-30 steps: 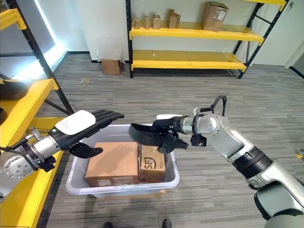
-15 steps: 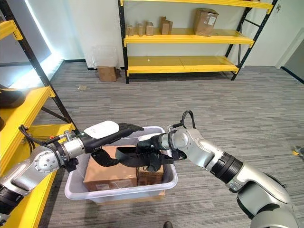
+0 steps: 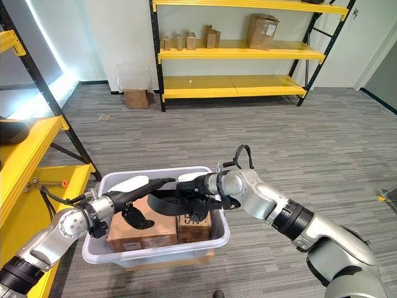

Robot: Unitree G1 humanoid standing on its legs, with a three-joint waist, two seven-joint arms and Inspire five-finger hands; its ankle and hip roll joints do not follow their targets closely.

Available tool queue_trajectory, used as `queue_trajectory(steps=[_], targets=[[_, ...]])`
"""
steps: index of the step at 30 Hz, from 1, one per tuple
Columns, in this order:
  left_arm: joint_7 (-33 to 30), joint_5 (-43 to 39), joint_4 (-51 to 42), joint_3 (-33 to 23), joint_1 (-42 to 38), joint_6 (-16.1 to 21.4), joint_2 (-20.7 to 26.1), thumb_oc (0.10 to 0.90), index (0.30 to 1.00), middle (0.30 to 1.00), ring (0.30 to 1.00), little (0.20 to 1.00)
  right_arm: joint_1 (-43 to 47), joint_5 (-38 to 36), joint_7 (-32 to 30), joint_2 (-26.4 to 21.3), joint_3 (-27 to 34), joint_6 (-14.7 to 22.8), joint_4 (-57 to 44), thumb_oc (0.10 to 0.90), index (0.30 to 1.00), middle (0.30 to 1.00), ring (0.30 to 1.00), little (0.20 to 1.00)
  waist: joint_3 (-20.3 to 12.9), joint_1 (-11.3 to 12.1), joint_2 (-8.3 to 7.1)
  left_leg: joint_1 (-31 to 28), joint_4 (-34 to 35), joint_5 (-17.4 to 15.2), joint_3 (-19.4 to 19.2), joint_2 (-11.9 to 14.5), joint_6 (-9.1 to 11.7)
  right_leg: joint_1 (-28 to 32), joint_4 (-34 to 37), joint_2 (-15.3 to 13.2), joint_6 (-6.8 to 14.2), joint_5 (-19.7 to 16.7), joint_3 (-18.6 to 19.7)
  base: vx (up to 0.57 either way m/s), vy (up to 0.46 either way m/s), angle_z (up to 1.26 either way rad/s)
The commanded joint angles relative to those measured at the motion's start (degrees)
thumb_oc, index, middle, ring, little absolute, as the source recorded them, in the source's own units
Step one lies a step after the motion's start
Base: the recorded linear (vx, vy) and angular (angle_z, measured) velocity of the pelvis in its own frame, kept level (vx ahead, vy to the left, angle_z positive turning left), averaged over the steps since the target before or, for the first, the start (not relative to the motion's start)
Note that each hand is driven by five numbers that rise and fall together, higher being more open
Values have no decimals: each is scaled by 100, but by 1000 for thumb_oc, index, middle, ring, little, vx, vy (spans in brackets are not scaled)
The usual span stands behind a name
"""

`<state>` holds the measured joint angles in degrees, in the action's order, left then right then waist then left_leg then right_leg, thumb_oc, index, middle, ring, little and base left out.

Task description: Move parts from the plastic box to the shelf.

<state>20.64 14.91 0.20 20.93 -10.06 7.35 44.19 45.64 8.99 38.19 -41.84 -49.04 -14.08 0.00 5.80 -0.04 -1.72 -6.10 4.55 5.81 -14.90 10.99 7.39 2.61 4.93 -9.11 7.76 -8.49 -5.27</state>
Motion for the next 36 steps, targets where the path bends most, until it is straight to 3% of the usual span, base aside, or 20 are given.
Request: queue_trajectory(steps=[1, 4, 16, 21, 26, 30, 32, 36], targets=[[-260, 81, 15, 218, -602, 29, 57, 900, 1000, 1000, 1000, 1000, 1322, 166, -485, 132, 472, 260, -241, 400, 300, 300, 300, 300, -321, -56, -140, -174, 45, -359, -162, 190, -27, 93, 7, -432, 447, 165, -276, 0, 0, 0], [-284, 118, 74, 292, -489, -9, 35, 900, 1000, 1000, 1000, 1000, 1338, 156, -485, 102, 512, 252, -264, 400, 300, 300, 300, 300, -329, -65, -128, -178, 45, -364, -182, 187, -21, 85, 7, -428, 450, 174, -268, 0, 0, 0], [-438, 672, 17, 768, -758, 615, 7, 900, 1000, 1000, 1000, 1000, 1429, 244, -426, 233, 381, 362, -226, 400, 300, 300, 300, 300, -343, -158, -107, -190, 45, -355, -258, 209, -9, 54, 7, -405, 443, 167, -222, 0, 0, 0], [-515, 509, 51, 1080, -1045, 482, -167, 900, 1000, 1000, 1000, 1000, 1517, 91, -577, 302, 278, 518, -309, 400, 300, 300, 300, 300, -346, -213, -125, -202, 45, -381, -272, 199, -27, 40, 7, -395, 450, 156, -164, 0, 0, 0], [-694, 588, 136, 1288, -1286, 426, -397, 900, 1000, 1000, 1000, 1000, 1631, 156, -646, 533, 214, 423, -403, 400, 300, 300, 300, 300, -346, -249, -143, -224, 45, -415, -297, 178, -45, 28, 7, -391, 447, 152, -104, 0, 2, -1], [-782, 673, 126, 1352, -1396, 507, -501, 900, 1000, 1000, 1000, 1000, 1651, 168, -660, 666, 145, 385, -315, 400, 300, 300, 300, 300, -358, -257, -153, -242, 45, -431, -311, 172, -53, 41, 7, -377, 438, 164, -88, 1, 4, -1], [-860, 733, 26, 1375, -1506, 729, -566, 900, 1000, 1000, 1000, 1000, 1651, 261, -623, 736, 78, 453, -312, 400, 300, 300, 300, 300, -362, -257, -173, -262, 45, -449, -317, 172, -56, 51, 7, -366, 428, 168, -90, 0, 0, 0], [-747, 589, -154, 1434, -1683, 650, -683, 900, 1000, 1000, 1000, 1000, 1644, 328, -669, 755, -35, 443, -385, 400, 300, 300, 300, 300, -359, -273, -189, -256, 45, -455, -317, 179, -55, 48, 7, -362, 430, 169, -86, 0, 0, 0]])
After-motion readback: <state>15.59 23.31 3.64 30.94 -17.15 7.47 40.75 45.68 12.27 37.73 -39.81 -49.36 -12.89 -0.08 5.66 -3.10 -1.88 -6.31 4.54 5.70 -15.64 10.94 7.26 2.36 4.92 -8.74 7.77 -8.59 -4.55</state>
